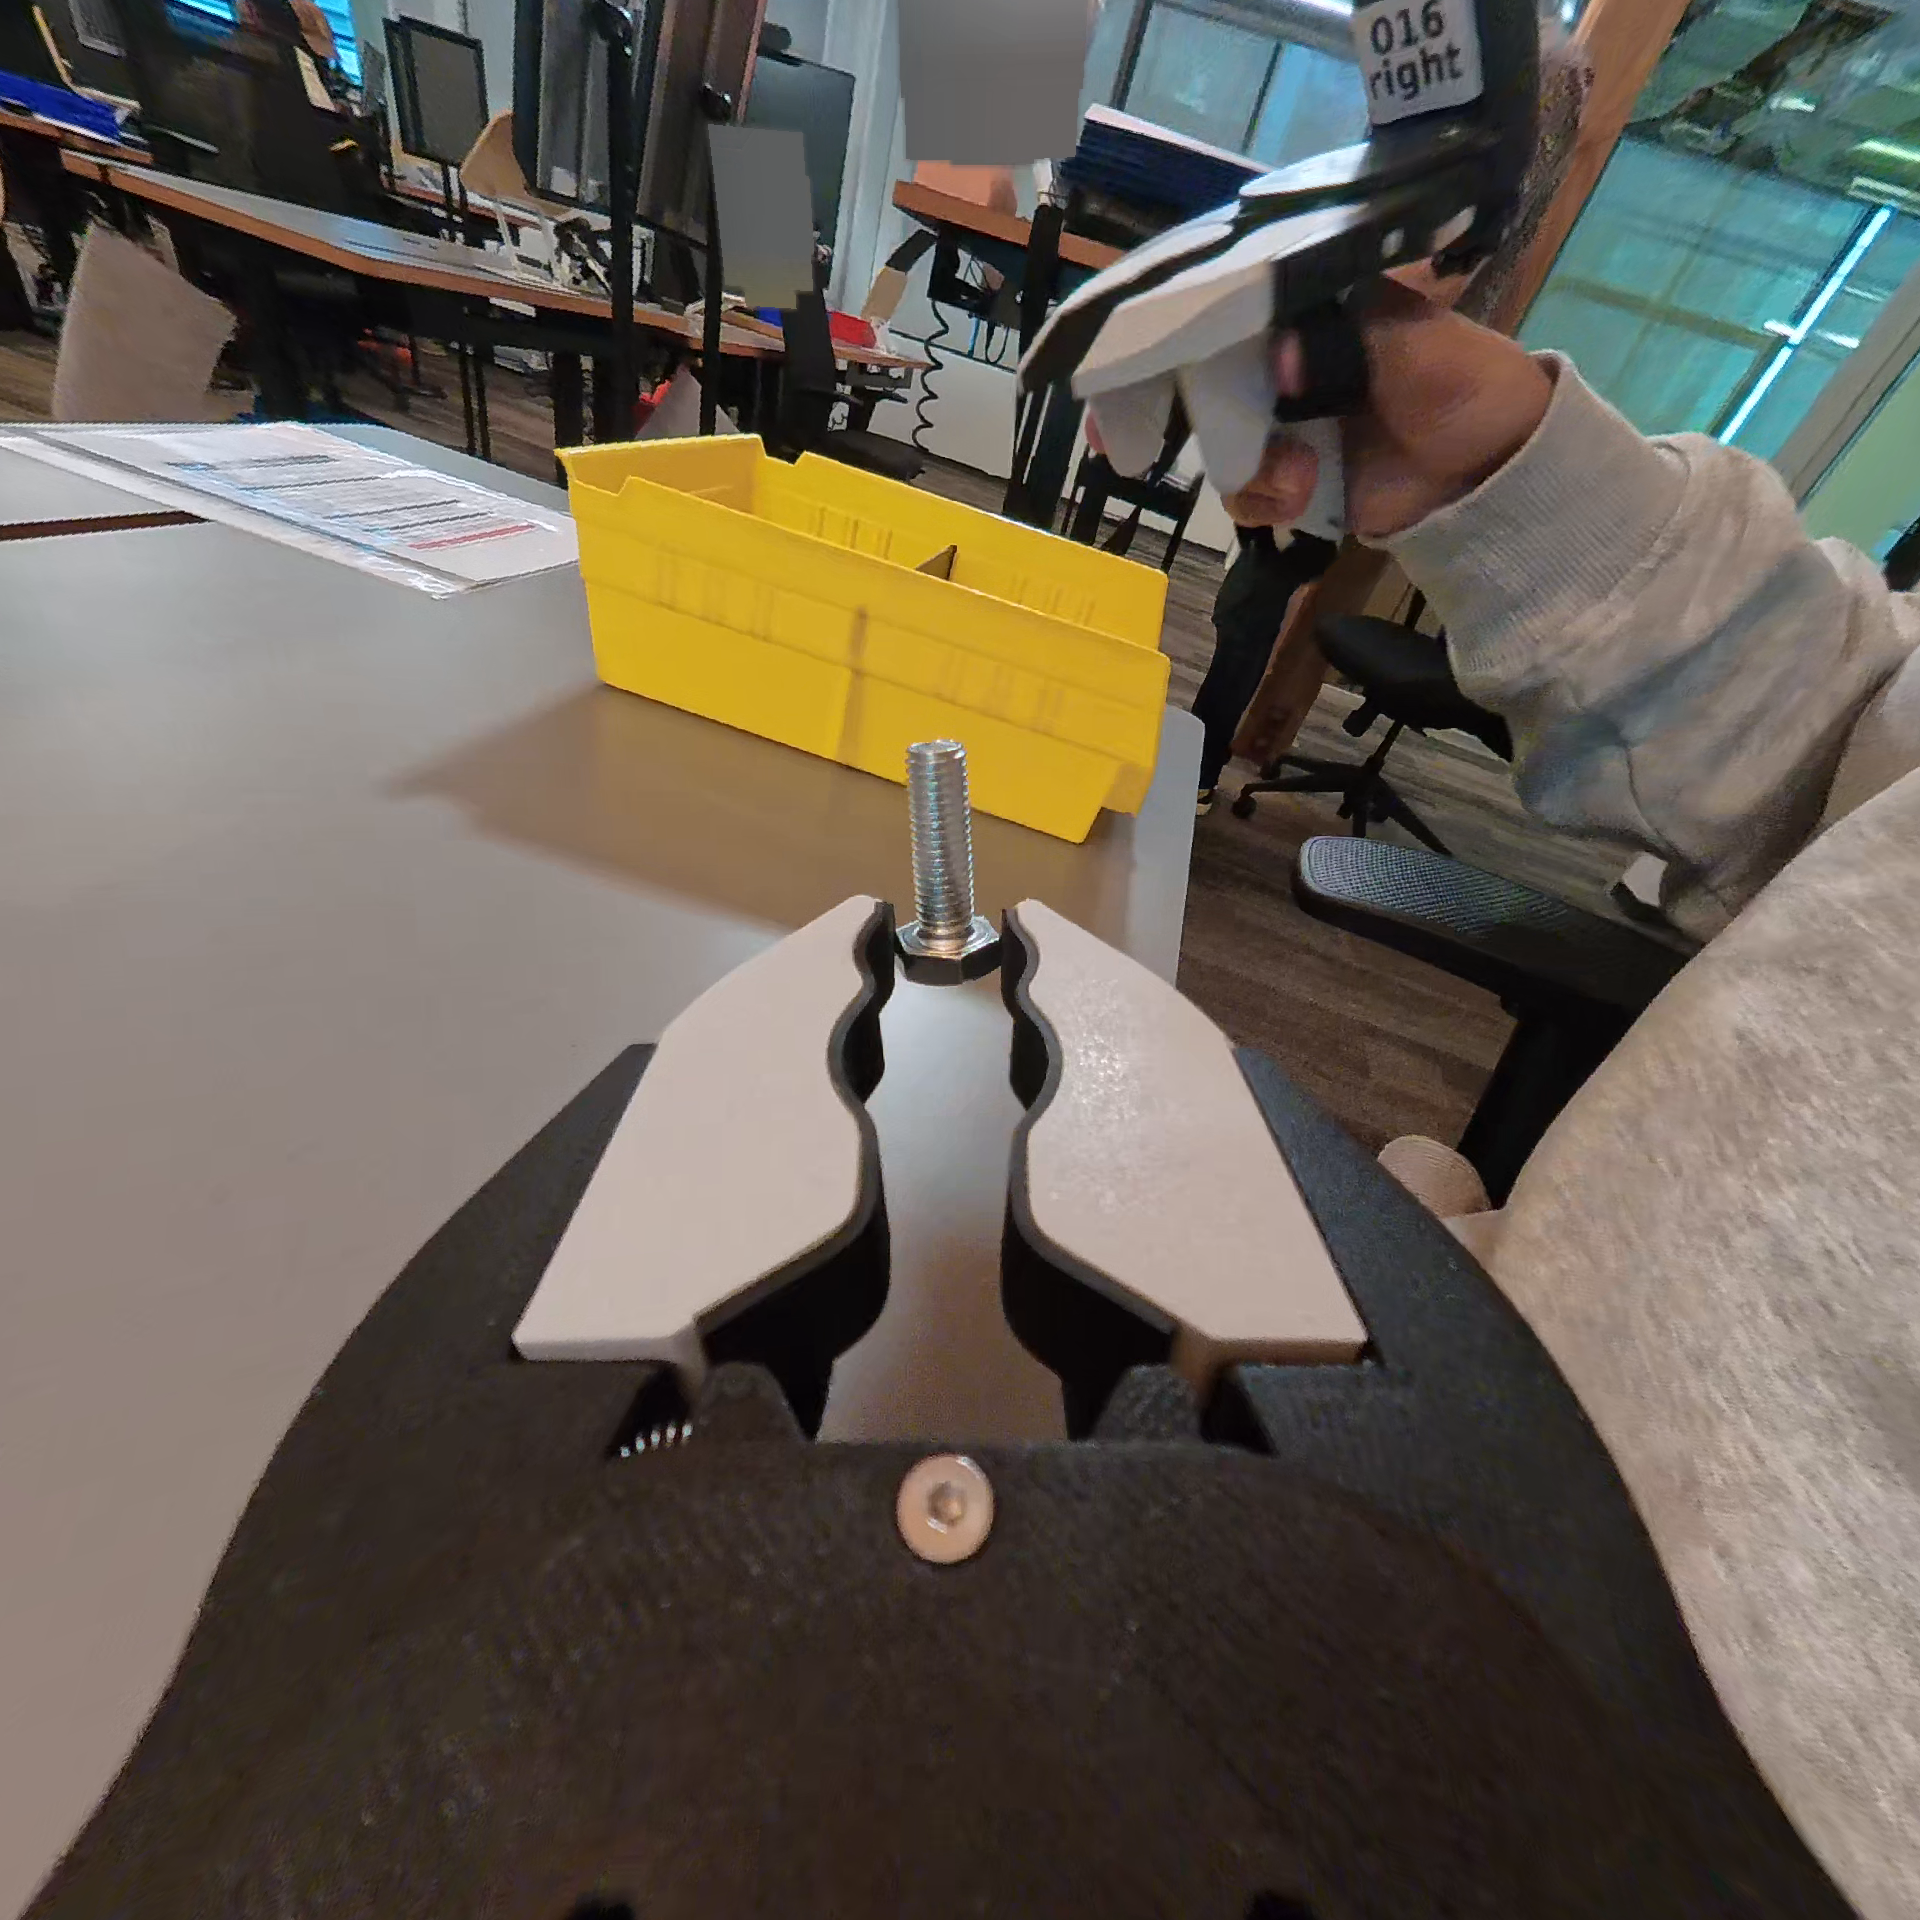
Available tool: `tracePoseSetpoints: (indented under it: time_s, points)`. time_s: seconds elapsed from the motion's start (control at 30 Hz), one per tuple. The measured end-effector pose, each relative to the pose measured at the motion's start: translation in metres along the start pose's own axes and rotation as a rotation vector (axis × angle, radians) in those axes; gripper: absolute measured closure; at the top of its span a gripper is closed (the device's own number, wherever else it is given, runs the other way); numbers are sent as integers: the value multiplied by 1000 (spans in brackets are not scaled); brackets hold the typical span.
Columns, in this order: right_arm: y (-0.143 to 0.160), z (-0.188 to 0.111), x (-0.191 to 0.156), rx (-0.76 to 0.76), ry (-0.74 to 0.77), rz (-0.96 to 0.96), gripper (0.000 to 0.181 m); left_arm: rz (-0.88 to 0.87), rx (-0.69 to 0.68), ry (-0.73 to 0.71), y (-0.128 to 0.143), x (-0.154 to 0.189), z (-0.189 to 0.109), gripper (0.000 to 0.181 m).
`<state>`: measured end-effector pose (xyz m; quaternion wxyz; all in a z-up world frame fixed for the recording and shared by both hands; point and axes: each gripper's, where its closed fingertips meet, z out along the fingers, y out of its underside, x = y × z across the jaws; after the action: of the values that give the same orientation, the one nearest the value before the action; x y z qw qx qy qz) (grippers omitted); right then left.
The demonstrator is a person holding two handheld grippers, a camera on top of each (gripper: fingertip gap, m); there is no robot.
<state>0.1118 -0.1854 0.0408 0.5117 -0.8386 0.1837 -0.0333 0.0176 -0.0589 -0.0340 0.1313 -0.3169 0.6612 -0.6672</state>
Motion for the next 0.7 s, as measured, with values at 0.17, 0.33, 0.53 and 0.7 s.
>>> tracePoseSetpoints:
  time_s: [0.17, 0.33, 0.53, 0.7]
  points:
    - [-16, 46, -90, 116, -281, -11, 163, -25, 48, 11, -9, 6, -2, 162]
    - [0, 88, -129, 168, -305, -123, 163, -16, 109, 36, -19, 13, -6, 162]
    - [-14, 88, -132, 461, -283, -24, 173, -52, 121, 30, -18, 9, -8, 162]
    - [5, 102, -135, 419, -362, 97, 169, -26, 94, 49, -12, 15, -3, 162]
